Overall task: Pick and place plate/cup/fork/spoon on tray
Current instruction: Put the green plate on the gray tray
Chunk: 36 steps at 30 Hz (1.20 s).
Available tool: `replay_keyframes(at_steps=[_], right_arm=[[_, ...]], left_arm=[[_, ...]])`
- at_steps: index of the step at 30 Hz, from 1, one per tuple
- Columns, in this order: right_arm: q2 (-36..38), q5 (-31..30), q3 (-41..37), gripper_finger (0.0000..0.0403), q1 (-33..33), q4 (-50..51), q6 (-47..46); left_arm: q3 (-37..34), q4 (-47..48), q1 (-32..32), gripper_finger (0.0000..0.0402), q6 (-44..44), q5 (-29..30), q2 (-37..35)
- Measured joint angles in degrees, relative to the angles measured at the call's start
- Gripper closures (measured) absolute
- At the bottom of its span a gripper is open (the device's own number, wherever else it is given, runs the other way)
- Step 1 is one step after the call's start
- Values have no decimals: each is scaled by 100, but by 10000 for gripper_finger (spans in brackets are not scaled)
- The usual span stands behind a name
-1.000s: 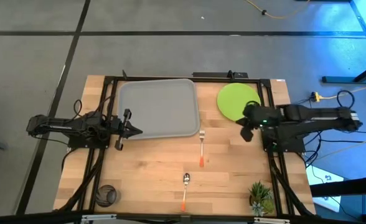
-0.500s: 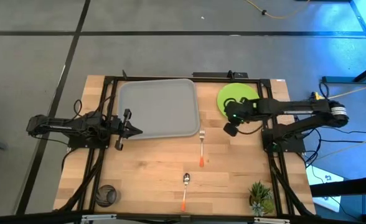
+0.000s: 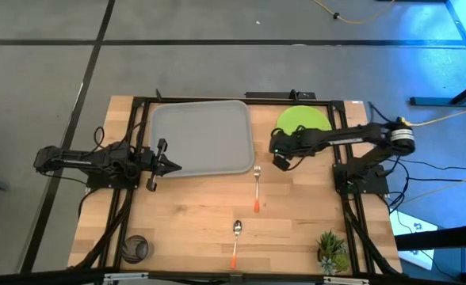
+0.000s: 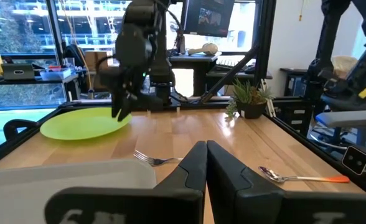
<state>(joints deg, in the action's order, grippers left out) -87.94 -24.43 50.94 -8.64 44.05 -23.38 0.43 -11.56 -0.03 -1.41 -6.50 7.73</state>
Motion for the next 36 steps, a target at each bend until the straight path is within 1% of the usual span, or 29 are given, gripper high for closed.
replay_keyframes(at_steps=[3,8,11,17,22,29,36], right_arm=[[-341,-17,0,303,2,-199,9],[-779,-439,0,304,2,-319,-15],[-937,-552,0,304,2,-323,-17],[-1034,-577,0,304,4,-406,-19],[-1032,-827,0,304,3,-406,-35],[-1033,-818,-4,304,-23,-404,-26],[-1032,-798,-183,304,-276,-413,-41]], left_arm=[[2,-1,0,401,-2,0,0],[0,-1,0,401,0,0,0],[0,-1,0,401,0,0,0],[2,-3,0,401,-2,0,0],[0,-3,0,401,-2,0,0],[2,-3,0,401,-2,0,0],[2,-3,0,401,-4,0,0]])
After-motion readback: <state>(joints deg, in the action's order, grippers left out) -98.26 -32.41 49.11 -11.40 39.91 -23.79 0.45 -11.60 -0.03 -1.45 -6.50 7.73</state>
